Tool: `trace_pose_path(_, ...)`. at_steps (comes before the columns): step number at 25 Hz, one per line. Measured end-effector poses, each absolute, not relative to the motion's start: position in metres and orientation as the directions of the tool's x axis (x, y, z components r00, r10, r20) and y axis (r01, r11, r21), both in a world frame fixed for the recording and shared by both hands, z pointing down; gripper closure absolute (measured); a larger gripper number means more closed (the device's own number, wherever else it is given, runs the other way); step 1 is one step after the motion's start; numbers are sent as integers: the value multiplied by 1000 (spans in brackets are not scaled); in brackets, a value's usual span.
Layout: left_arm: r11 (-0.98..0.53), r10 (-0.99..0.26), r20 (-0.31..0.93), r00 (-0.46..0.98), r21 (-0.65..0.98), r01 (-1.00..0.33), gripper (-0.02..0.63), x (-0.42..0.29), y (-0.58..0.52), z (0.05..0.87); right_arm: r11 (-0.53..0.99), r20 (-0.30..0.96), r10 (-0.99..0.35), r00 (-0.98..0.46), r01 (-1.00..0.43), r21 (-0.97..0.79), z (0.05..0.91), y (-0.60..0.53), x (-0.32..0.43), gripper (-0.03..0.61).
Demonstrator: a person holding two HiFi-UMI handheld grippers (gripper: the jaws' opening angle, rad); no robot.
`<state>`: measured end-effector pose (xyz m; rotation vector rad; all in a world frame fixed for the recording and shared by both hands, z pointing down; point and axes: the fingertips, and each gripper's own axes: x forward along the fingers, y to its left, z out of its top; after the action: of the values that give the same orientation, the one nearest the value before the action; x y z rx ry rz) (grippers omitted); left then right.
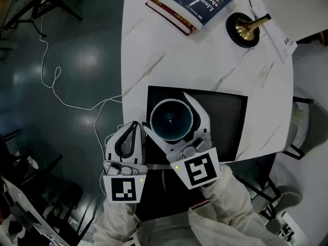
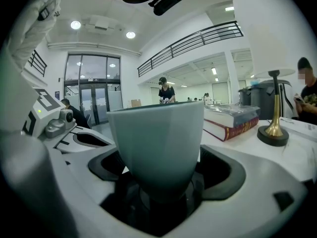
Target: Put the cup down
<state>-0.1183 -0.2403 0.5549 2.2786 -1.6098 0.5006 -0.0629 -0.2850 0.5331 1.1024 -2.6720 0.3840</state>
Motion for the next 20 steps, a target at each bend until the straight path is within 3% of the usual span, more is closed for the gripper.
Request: trace_pose_path(20,-368,-837,421,349,39,-929,601,-121,-228,536,654,319,-687,-652,-747,-117,519,-255,-38,107)
